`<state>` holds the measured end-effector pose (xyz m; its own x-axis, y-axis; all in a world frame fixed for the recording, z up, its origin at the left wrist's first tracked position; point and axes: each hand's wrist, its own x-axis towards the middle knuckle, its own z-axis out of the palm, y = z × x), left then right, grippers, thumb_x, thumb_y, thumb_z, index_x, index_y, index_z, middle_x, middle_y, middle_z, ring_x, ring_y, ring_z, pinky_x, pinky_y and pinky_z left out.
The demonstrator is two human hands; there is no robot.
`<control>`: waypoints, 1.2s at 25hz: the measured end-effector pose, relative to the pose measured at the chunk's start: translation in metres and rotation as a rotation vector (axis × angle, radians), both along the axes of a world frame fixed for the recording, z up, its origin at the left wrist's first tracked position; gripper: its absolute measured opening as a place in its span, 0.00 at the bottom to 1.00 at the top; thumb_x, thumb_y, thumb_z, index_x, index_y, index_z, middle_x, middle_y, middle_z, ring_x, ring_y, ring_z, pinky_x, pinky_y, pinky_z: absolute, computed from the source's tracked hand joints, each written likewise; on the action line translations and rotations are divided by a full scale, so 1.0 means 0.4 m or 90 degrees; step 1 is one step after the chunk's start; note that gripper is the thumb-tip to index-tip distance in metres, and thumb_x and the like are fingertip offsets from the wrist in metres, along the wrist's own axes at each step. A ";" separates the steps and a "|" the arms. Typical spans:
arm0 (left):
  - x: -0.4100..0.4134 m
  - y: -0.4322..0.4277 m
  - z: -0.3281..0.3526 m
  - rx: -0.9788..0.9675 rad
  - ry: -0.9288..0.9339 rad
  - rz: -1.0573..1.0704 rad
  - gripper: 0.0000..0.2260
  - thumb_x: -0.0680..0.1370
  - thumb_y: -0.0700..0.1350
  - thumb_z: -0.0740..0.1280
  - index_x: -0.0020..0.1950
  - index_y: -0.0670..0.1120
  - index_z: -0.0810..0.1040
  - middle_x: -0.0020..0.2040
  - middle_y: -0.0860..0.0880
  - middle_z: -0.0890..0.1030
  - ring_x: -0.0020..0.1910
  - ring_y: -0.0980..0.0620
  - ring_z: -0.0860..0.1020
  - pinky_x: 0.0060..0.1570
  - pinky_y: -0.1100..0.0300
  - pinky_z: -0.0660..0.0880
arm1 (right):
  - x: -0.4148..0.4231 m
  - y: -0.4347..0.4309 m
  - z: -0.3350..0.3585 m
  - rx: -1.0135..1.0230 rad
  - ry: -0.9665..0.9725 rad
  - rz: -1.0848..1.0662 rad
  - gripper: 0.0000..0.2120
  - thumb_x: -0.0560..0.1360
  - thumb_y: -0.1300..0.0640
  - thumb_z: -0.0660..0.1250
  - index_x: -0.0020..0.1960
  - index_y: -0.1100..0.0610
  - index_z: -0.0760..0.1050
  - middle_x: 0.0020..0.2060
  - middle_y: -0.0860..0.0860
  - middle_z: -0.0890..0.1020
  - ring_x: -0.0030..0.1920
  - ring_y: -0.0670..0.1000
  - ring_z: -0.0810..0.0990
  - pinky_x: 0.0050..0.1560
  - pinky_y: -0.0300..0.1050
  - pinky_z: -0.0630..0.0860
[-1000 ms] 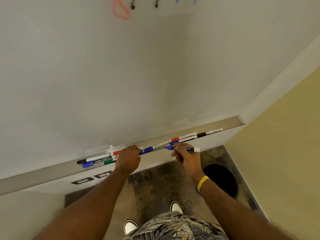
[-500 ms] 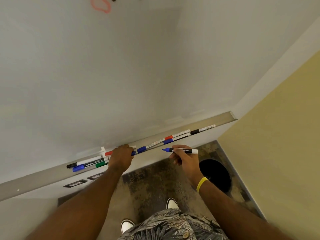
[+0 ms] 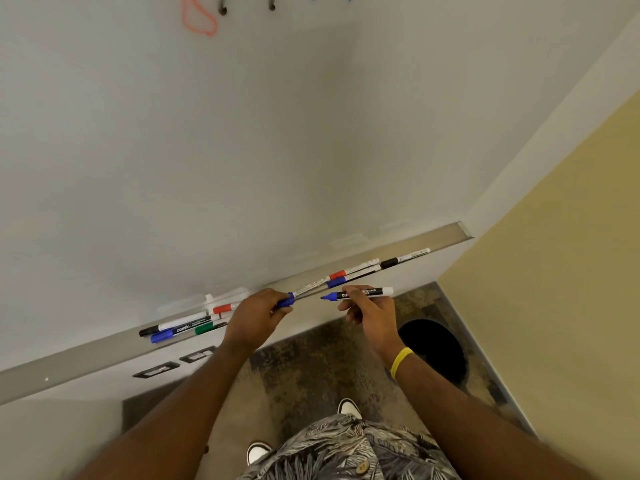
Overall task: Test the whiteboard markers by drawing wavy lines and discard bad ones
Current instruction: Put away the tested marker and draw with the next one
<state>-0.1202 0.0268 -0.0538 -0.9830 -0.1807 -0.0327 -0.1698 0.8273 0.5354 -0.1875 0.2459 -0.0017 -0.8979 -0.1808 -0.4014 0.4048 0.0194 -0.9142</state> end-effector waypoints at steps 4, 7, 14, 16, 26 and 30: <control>-0.009 0.073 0.043 0.032 0.016 -0.030 0.13 0.78 0.50 0.68 0.60 0.47 0.80 0.52 0.50 0.82 0.45 0.57 0.74 0.44 0.74 0.65 | 0.012 0.000 0.007 0.009 -0.002 0.008 0.09 0.80 0.55 0.65 0.47 0.58 0.82 0.37 0.57 0.84 0.32 0.51 0.77 0.35 0.39 0.74; -0.013 0.111 0.069 0.028 0.042 -0.039 0.13 0.79 0.51 0.67 0.60 0.48 0.80 0.53 0.51 0.82 0.46 0.58 0.73 0.44 0.75 0.66 | 0.023 0.008 0.013 -0.002 0.000 0.010 0.09 0.80 0.56 0.65 0.47 0.59 0.82 0.36 0.56 0.84 0.31 0.50 0.77 0.34 0.37 0.75; -0.010 0.165 0.103 0.022 0.092 -0.095 0.13 0.79 0.50 0.67 0.61 0.48 0.81 0.54 0.49 0.83 0.48 0.61 0.72 0.48 0.74 0.63 | 0.037 0.031 0.017 -0.012 -0.003 0.012 0.12 0.80 0.54 0.65 0.46 0.60 0.82 0.37 0.57 0.85 0.31 0.50 0.77 0.36 0.41 0.74; -0.009 0.176 0.112 0.029 0.094 -0.093 0.13 0.80 0.50 0.66 0.61 0.48 0.81 0.55 0.49 0.83 0.49 0.57 0.75 0.50 0.71 0.66 | 0.034 0.040 0.018 -0.013 -0.002 0.015 0.13 0.80 0.53 0.64 0.44 0.60 0.82 0.37 0.57 0.85 0.33 0.51 0.78 0.37 0.41 0.74; -0.018 0.248 0.138 0.069 0.094 -0.080 0.12 0.81 0.48 0.63 0.62 0.47 0.80 0.56 0.49 0.83 0.52 0.51 0.79 0.56 0.59 0.74 | 0.004 0.076 0.026 -0.055 0.022 0.086 0.18 0.81 0.53 0.63 0.46 0.67 0.81 0.31 0.55 0.80 0.31 0.51 0.75 0.37 0.42 0.74; -0.028 0.275 0.125 0.063 0.024 -0.105 0.12 0.82 0.49 0.62 0.63 0.48 0.78 0.57 0.49 0.82 0.54 0.52 0.78 0.57 0.62 0.71 | 0.001 0.112 0.007 0.014 0.006 0.114 0.20 0.81 0.49 0.61 0.45 0.65 0.82 0.32 0.54 0.82 0.30 0.49 0.77 0.37 0.39 0.75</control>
